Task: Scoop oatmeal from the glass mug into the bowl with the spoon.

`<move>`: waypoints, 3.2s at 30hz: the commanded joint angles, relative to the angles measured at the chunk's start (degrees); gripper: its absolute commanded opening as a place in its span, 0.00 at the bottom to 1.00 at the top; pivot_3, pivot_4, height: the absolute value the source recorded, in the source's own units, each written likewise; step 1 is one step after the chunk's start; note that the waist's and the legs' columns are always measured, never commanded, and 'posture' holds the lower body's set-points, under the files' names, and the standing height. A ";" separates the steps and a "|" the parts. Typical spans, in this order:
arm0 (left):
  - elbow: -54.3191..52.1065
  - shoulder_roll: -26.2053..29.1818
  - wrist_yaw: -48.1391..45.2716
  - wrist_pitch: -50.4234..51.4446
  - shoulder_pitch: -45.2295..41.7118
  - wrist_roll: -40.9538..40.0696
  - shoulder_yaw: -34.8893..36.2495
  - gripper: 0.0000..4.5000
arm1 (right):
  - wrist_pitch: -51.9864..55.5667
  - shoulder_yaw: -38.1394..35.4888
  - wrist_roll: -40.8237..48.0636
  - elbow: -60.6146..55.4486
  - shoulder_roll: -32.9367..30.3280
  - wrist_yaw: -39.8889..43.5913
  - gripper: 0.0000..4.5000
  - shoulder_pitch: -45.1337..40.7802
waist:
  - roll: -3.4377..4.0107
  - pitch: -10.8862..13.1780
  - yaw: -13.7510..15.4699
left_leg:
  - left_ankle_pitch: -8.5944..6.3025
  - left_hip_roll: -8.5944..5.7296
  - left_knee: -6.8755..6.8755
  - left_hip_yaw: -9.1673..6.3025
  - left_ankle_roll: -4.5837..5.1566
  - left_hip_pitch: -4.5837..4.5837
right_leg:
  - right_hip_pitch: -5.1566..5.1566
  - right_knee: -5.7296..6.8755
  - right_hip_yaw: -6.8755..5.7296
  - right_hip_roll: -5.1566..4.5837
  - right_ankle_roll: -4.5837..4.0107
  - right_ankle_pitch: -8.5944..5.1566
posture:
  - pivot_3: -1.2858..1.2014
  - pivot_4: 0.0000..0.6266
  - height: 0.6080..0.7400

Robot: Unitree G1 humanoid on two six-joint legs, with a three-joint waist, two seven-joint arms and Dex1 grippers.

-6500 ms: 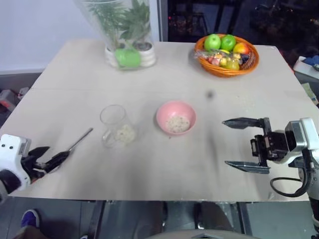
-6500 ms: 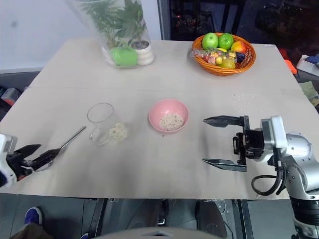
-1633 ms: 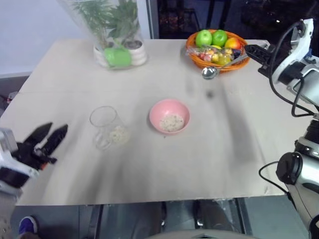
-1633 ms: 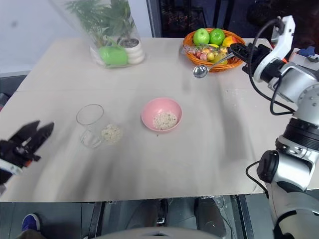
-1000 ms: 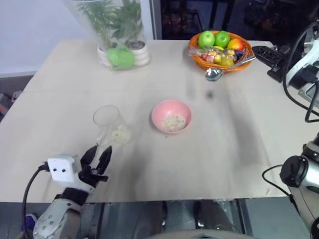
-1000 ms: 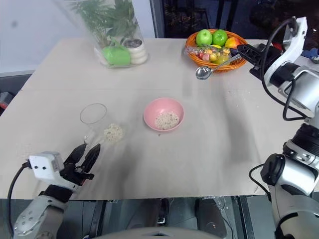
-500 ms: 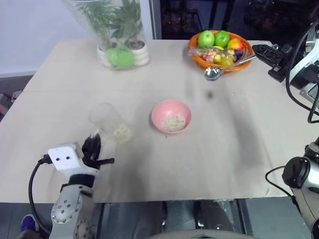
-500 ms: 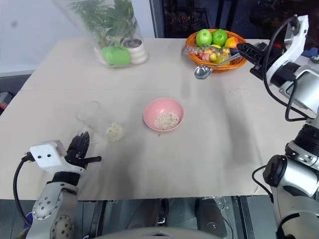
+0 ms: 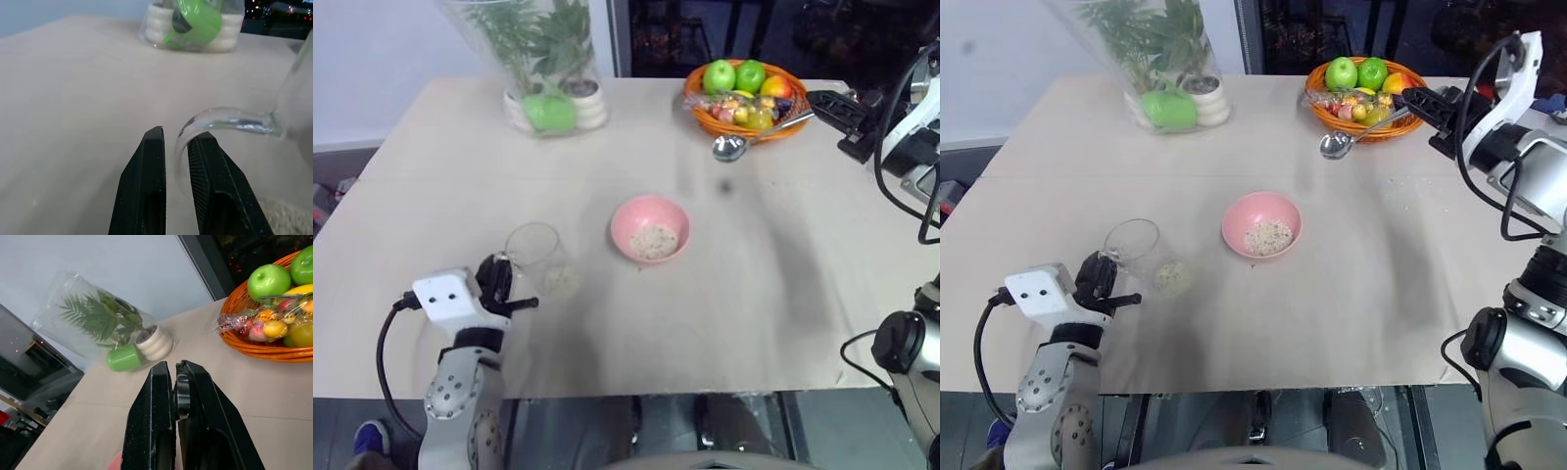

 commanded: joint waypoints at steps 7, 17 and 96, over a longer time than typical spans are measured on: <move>1.45 1.96 0.13 -2.35 -1.64 1.01 0.17 0.01 | -2.33 -0.29 3.11 -3.42 -2.21 -1.13 0.00 0.71 | 0.00 0.00 0.01 | 0.00 0.01 0.00 0.00 0.00 -0.01 | 0.00 -0.03 -0.03 0.00 0.00 0.00 | 0.52 0.24 1.00; 1.54 3.01 0.45 -2.80 -4.20 1.38 0.68 0.01 | -3.79 1.14 5.12 -5.02 -2.11 -2.46 0.00 1.62 | -0.01 0.01 0.02 | 0.00 0.03 0.00 -0.01 0.00 -0.03 | 0.00 -0.07 0.01 0.00 0.00 0.00 | 0.52 0.24 1.00; 47.16 14.97 -2.43 -29.67 -51.07 26.23 -18.82 0.01 | -19.57 33.67 -40.94 0.93 23.25 11.68 0.00 -13.62 | 0.00 0.04 -1.04 | 0.19 -0.24 0.48 -0.19 -0.31 -0.69 | -0.51 0.40 -0.27 0.08 0.17 0.09 | 0.52 0.24 1.00</move>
